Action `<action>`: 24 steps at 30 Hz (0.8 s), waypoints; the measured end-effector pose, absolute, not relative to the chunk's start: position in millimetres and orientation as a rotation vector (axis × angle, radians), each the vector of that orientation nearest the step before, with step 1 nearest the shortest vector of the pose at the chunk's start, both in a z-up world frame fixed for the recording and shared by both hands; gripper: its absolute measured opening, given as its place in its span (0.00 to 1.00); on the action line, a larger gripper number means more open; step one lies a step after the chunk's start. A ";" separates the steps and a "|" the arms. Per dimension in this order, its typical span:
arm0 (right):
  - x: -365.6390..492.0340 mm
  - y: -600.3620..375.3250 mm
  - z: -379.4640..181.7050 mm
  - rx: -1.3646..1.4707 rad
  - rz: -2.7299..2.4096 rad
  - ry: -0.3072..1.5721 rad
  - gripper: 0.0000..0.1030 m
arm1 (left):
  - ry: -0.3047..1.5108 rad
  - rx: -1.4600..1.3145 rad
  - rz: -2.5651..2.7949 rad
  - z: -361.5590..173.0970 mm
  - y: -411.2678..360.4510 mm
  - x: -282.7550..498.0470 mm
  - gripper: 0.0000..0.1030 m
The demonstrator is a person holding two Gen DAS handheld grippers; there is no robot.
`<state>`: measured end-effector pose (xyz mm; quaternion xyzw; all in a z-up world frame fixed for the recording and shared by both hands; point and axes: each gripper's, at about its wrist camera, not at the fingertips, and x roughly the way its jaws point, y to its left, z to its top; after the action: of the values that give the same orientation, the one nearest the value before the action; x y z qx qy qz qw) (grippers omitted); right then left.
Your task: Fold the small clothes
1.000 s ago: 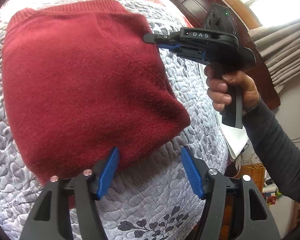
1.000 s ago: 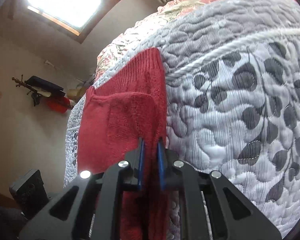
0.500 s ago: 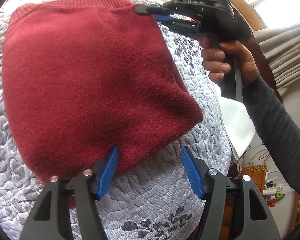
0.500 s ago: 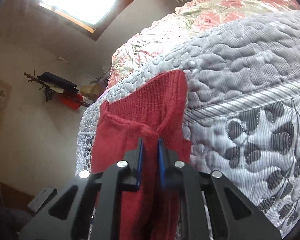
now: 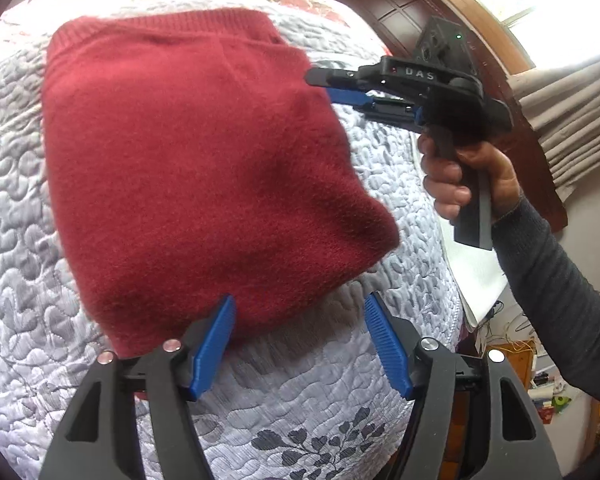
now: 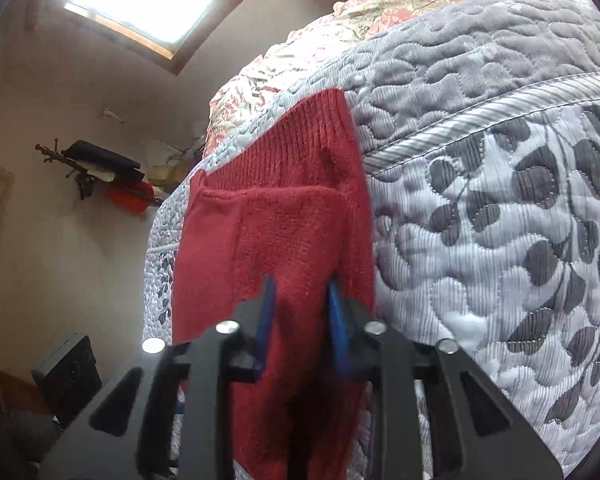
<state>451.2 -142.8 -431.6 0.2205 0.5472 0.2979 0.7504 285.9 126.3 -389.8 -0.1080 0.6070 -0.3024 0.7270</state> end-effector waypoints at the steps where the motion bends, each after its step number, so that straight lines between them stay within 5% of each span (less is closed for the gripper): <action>1: 451.7 -139.2 -428.2 0.464 0.655 1.168 0.08 | 1.364 -0.248 -0.646 -398.3 130.5 286.4 0.65; 9: 446.5 -154.6 -454.3 0.495 0.539 1.147 0.12 | 1.394 -0.285 -0.639 -407.4 135.2 281.2 0.65; 12: 435.2 -159.3 -434.3 0.531 0.573 1.150 0.19 | 1.334 -0.283 -0.671 -382.0 138.2 285.9 0.66; 15: 412.8 -168.6 -418.8 0.574 0.597 1.178 0.41 | 1.264 -0.282 -0.655 -362.2 153.0 304.0 0.69; 18: 391.8 -160.6 -425.8 0.552 0.614 1.261 0.45 | 1.251 -0.307 -0.612 -361.5 164.6 321.9 0.69; 19: 387.7 -154.7 -433.2 0.517 0.612 1.296 0.45 | 1.253 -0.313 -0.608 -364.1 167.1 326.6 0.69; 21: 384.8 -148.4 -446.9 0.491 0.624 1.336 0.11 | 1.268 -0.298 -0.601 -370.8 166.7 331.6 0.69; 24: 388.6 -160.4 -457.1 0.546 0.586 1.299 0.09 | 1.285 -0.281 -0.598 -382.7 166.1 333.3 0.69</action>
<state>388.6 -160.4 -457.1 0.2475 0.5882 0.2656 0.7226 333.3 166.1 -382.7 -0.1285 0.5880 -0.2737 0.7502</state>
